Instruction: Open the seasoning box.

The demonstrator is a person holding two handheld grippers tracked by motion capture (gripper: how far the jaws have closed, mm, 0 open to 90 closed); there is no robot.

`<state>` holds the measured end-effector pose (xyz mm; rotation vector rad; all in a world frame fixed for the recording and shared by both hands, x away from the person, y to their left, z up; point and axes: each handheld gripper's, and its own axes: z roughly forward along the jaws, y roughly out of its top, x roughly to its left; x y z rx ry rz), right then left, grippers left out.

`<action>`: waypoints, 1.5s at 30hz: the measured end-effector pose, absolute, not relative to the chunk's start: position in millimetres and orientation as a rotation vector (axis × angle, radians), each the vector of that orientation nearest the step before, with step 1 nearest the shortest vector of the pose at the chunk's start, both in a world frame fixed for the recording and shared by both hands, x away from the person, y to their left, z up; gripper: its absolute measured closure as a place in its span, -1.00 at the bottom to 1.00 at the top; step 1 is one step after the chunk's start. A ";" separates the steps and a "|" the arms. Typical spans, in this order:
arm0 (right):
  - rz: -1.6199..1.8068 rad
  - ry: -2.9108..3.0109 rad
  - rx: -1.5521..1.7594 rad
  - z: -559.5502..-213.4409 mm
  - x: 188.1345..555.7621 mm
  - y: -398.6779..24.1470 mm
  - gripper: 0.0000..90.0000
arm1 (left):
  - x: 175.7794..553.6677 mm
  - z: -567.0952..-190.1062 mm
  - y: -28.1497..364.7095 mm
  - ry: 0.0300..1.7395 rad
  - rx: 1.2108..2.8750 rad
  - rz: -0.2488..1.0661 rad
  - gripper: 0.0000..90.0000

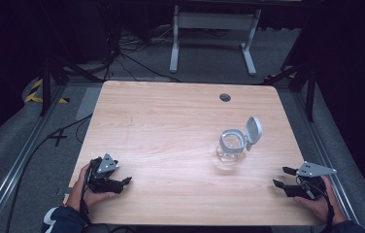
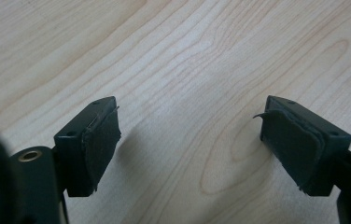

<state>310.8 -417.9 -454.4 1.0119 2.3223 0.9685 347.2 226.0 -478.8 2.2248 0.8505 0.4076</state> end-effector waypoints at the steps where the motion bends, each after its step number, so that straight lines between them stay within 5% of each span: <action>1: 0.970 2.317 1.031 -456.5 309.9 -419.9 -0.34 | 346.7 -480.7 227.0 0.860 2.206 0.385 -0.59; 45: 1.017 2.317 1.092 -466.7 309.0 -427.7 -0.47 | 347.6 -482.0 224.6 0.922 2.190 0.369 -0.72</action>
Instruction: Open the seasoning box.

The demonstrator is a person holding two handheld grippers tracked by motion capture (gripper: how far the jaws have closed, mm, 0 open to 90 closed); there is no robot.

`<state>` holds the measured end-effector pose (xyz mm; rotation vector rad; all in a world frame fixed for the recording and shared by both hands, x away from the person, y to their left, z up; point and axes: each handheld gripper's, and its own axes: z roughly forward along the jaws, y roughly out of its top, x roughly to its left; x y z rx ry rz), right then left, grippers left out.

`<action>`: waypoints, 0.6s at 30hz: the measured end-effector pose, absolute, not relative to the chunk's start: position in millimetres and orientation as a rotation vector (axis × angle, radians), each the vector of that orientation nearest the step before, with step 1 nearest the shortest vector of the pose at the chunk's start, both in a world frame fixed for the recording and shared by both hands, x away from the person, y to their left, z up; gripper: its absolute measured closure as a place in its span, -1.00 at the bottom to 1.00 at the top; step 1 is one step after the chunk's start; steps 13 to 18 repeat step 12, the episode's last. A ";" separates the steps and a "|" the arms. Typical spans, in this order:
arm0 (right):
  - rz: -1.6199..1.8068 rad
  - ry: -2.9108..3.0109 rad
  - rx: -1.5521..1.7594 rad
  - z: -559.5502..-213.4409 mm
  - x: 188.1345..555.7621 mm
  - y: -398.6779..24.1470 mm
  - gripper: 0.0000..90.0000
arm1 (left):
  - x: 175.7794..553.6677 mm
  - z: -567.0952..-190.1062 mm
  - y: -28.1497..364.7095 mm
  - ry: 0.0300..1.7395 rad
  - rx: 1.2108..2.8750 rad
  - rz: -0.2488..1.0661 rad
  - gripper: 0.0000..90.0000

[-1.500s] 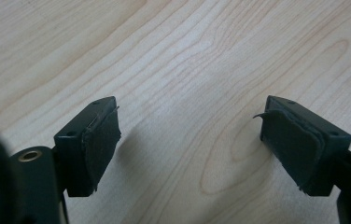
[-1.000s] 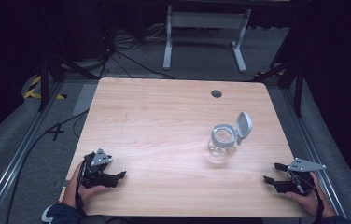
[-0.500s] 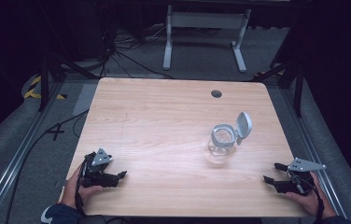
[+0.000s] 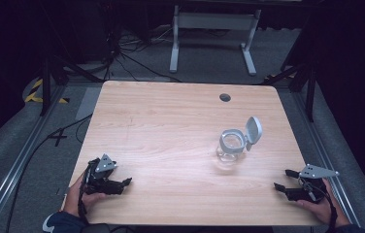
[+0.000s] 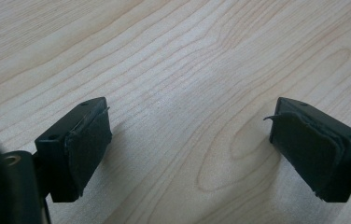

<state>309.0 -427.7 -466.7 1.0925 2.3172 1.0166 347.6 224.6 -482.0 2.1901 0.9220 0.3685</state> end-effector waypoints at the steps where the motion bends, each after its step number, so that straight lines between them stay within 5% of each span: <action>1: 1.017 2.317 1.092 -466.7 309.0 -427.7 -0.47 | 347.7 -482.2 224.3 0.923 2.186 0.368 -0.72; 18: 1.019 2.318 1.091 -466.7 309.0 -427.7 -0.47 | 347.7 -482.1 224.1 0.929 2.185 0.374 -0.73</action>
